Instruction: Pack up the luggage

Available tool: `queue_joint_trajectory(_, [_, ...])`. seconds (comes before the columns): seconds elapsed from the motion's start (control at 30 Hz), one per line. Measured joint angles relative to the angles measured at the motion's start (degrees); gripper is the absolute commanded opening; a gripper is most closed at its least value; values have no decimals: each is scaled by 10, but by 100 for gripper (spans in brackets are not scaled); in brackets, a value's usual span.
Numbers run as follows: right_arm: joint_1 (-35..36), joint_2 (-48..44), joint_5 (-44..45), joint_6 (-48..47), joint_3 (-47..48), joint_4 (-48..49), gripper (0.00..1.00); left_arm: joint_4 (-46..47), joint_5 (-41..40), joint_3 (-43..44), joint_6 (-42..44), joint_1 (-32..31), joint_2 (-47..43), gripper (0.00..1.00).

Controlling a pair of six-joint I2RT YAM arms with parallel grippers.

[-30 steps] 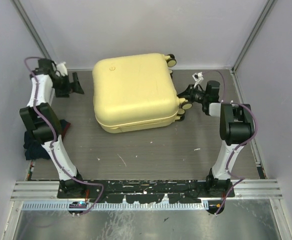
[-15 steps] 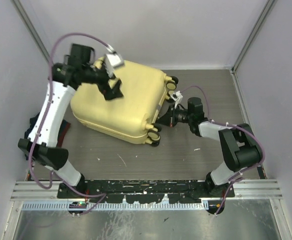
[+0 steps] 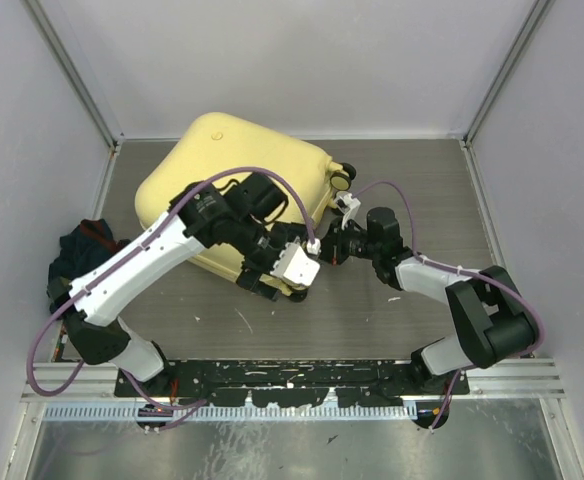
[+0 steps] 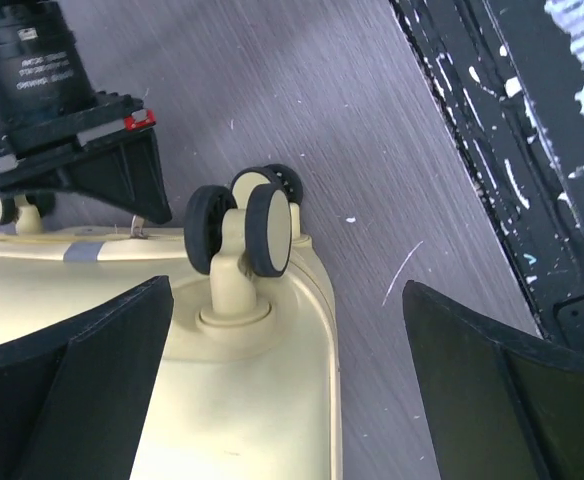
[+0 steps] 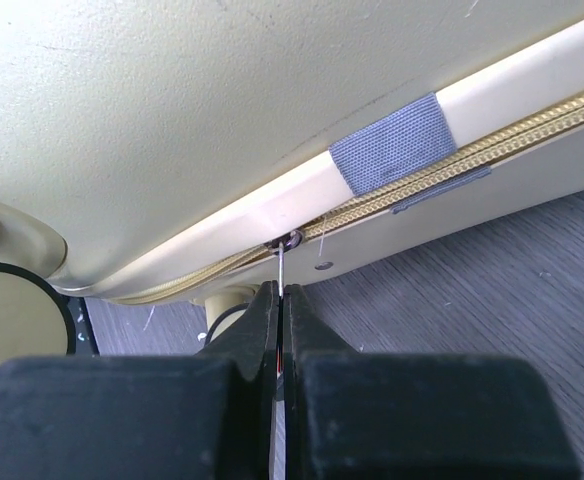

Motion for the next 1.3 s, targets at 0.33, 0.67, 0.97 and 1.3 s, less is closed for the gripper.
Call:
queue_joint_trajectory(0.33, [6,-11,25,-23,-6,-1,0,51,-80,-36,41,-53,59,96])
queue_joint_trajectory(0.67, [6,-13,38,-54,-6,-3,0,58,-112,-25,53,-53,129,61])
queue_joint_trajectory(0.97, [-15,-13,19,-77,-10,1,0,79,-124,-50,54,-53,122,23])
queue_joint_trajectory(1.3, [-79,-13,-30,-119,-10,4,0,145,-112,-141,88,-66,53,0])
